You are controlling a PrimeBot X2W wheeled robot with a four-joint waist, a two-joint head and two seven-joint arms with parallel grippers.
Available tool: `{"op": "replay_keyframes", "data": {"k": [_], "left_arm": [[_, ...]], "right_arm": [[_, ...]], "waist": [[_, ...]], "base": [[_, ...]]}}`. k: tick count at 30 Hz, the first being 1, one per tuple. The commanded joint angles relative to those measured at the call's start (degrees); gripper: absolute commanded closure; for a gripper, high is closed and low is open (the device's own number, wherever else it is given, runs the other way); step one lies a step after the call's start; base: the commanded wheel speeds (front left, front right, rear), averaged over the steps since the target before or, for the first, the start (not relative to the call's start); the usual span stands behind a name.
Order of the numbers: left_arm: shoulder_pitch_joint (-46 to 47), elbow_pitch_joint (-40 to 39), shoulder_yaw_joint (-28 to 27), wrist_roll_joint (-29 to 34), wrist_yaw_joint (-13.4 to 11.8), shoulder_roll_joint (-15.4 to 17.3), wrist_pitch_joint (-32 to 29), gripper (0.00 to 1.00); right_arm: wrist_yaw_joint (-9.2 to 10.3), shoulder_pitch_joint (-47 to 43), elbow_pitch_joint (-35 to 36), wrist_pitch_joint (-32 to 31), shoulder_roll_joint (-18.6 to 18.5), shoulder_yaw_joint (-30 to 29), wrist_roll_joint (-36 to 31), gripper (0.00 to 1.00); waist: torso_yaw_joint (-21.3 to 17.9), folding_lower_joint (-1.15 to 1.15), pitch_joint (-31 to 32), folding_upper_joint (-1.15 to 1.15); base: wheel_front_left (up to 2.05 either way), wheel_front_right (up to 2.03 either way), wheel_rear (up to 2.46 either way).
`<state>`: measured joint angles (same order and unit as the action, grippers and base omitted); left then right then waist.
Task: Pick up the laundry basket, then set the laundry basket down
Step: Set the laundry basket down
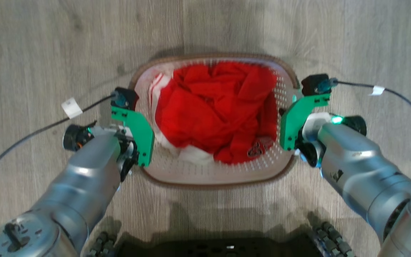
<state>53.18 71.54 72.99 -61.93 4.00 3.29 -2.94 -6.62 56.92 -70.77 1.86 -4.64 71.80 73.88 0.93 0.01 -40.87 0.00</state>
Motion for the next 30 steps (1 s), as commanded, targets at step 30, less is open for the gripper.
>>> {"op": "replay_keyframes", "data": {"k": [30], "left_arm": [[5.7,-2.7,-0.1,1.0,-2.3,-0.4,6.0,1.00]], "right_arm": [[-0.87,2.2,-1.8,6.9,1.7,0.1,-1.7,1.00]], "waist": [[1.8,-0.01,-10.3,0.00]], "base": [[0.00,0.00,0.00]]}}
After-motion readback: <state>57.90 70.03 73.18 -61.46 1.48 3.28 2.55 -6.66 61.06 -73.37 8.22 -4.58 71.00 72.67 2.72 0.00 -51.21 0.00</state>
